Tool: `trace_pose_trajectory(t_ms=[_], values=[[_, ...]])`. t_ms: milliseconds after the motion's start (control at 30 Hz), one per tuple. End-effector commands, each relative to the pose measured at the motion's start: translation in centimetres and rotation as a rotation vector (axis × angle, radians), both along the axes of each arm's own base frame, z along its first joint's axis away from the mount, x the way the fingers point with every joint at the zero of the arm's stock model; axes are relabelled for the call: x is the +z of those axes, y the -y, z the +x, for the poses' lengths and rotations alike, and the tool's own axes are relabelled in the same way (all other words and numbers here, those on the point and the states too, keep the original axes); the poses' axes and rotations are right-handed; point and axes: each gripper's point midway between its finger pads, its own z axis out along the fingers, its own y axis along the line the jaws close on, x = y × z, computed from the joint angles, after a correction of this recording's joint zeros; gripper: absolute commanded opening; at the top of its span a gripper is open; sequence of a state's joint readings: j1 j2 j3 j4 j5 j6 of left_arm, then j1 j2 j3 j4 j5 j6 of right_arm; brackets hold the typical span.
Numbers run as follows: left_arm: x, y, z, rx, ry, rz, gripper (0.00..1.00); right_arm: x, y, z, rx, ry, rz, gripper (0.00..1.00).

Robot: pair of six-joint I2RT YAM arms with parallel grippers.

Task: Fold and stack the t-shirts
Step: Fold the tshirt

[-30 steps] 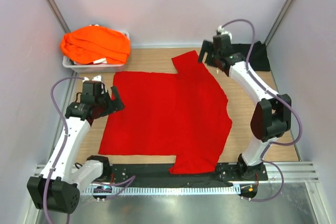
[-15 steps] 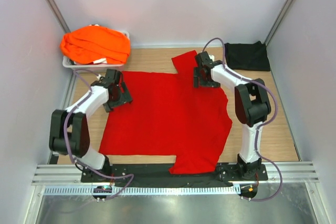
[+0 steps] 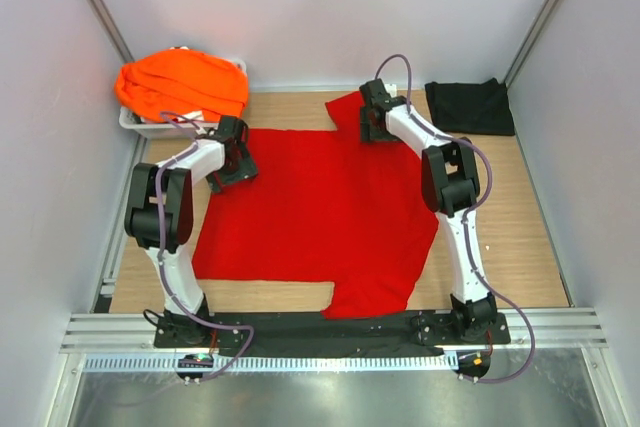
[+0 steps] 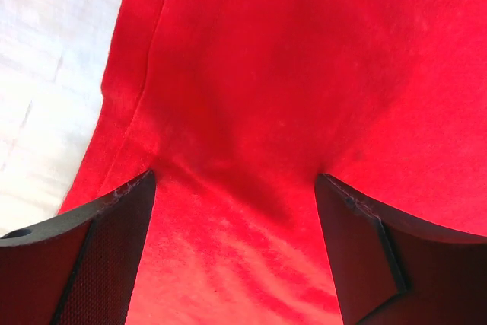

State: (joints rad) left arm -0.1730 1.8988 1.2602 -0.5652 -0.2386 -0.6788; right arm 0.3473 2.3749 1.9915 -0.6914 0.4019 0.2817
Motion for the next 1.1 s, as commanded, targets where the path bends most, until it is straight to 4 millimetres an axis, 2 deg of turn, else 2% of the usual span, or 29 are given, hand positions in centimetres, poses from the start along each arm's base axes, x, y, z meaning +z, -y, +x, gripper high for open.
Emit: trace_pose_trajectory(t_ms=[0, 100, 133, 167, 233, 367, 400, 467, 500, 533, 600, 633, 700, 733, 800, 833, 867, 900, 933, 967, 1000, 1033, 1067], values=[[0.1, 0.0, 3.2, 0.014, 0.071, 0.02, 0.85, -5.1, 2.7, -0.6, -0.035, -0.121, -0.077, 0.91], [0.0, 0.1, 4.2, 0.017, 0.076, 0.023, 0.85, -5.5, 3.1, 1.3, -0.042, -0.104, -0.059, 0.91], [0.0, 0.2, 4.4, 0.018, 0.079, 0.021, 0.85, -4.6, 2.8, 2.5, -0.036, -0.074, -0.045, 0.91], [-0.1, 0.3, 4.5, 0.016, 0.077, 0.015, 0.85, -5.3, 3.1, 2.7, -0.037, -0.085, -0.041, 0.91], [0.4, 0.4, 5.1, 0.016, 0.092, 0.012, 0.85, -4.9, 3.3, 3.5, -0.038, -0.073, -0.02, 0.92], [2.3, 0.9, 5.5, 0.003, 0.117, -0.005, 0.85, -2.7, 2.6, 5.2, -0.004, -0.015, 0.026, 0.92], [3.6, 1.1, 5.6, -0.002, 0.145, -0.012, 0.85, -0.8, 2.1, 5.5, 0.007, 0.019, 0.053, 0.92], [5.3, 1.7, 5.4, -0.017, 0.177, -0.009, 0.86, 1.0, 1.1, 5.7, 0.03, 0.053, 0.107, 0.91], [6.0, 1.8, 5.1, -0.023, 0.184, -0.001, 0.86, 2.7, 1.0, 5.7, 0.032, 0.084, 0.122, 0.91], [8.0, 1.9, 4.9, -0.029, 0.223, -0.001, 0.88, 5.1, 0.7, 5.4, 0.041, 0.12, 0.144, 0.92], [9.8, 2.4, 4.1, -0.05, 0.244, 0.006, 0.91, 8.6, 0.4, 5.4, 0.052, 0.187, 0.17, 0.93], [11.4, 2.5, 3.7, -0.052, 0.274, 0.002, 0.92, 11.4, 0.3, 5.1, 0.059, 0.232, 0.186, 0.94], [12.7, 2.7, 2.6, -0.06, 0.282, -0.003, 0.93, 13.6, 0.5, 4.3, 0.055, 0.243, 0.195, 0.94], [14.5, 2.8, 2.1, -0.065, 0.318, -0.018, 0.93, 14.6, 0.7, 3.8, 0.052, 0.25, 0.195, 0.94], [15.1, 3.5, 0.3, -0.093, 0.312, -0.018, 0.93, 16.8, 1.2, 1.4, 0.035, 0.237, 0.201, 0.93], [15.8, 3.7, -0.4, -0.103, 0.327, -0.016, 0.92, 15.3, 1.7, -0.4, 0.024, 0.179, 0.185, 0.93], [17.4, 4.6, -1.6, -0.134, 0.365, -0.023, 0.92, 18.0, 2.2, -2.1, 0.02, 0.223, 0.198, 0.93], [17.0, 5.0, -3.0, -0.156, 0.357, -0.021, 0.92, 18.0, 2.7, -3.6, 0.009, 0.217, 0.192, 0.93], [17.1, 5.6, -3.9, -0.18, 0.363, -0.027, 0.91, 14.7, 3.4, -6.4, -0.028, 0.134, 0.188, 0.93], [18.2, 7.2, -5.6, -0.228, 0.398, -0.059, 0.91, 17.6, 3.8, -8.4, -0.034, 0.202, 0.222, 0.93], [17.1, 7.9, -7.1, -0.256, 0.377, -0.066, 0.89, 17.2, 3.6, -10.2, -0.039, 0.191, 0.26, 0.93], [16.8, 8.7, -8.3, -0.286, 0.374, -0.078, 0.89, 14.1, 3.9, -13.5, -0.047, 0.117, 0.274, 0.93], [17.8, 10.8, -10.2, -0.356, 0.416, -0.116, 0.88, 13.9, 3.5, -14.7, -0.061, 0.136, 0.325, 0.93]])
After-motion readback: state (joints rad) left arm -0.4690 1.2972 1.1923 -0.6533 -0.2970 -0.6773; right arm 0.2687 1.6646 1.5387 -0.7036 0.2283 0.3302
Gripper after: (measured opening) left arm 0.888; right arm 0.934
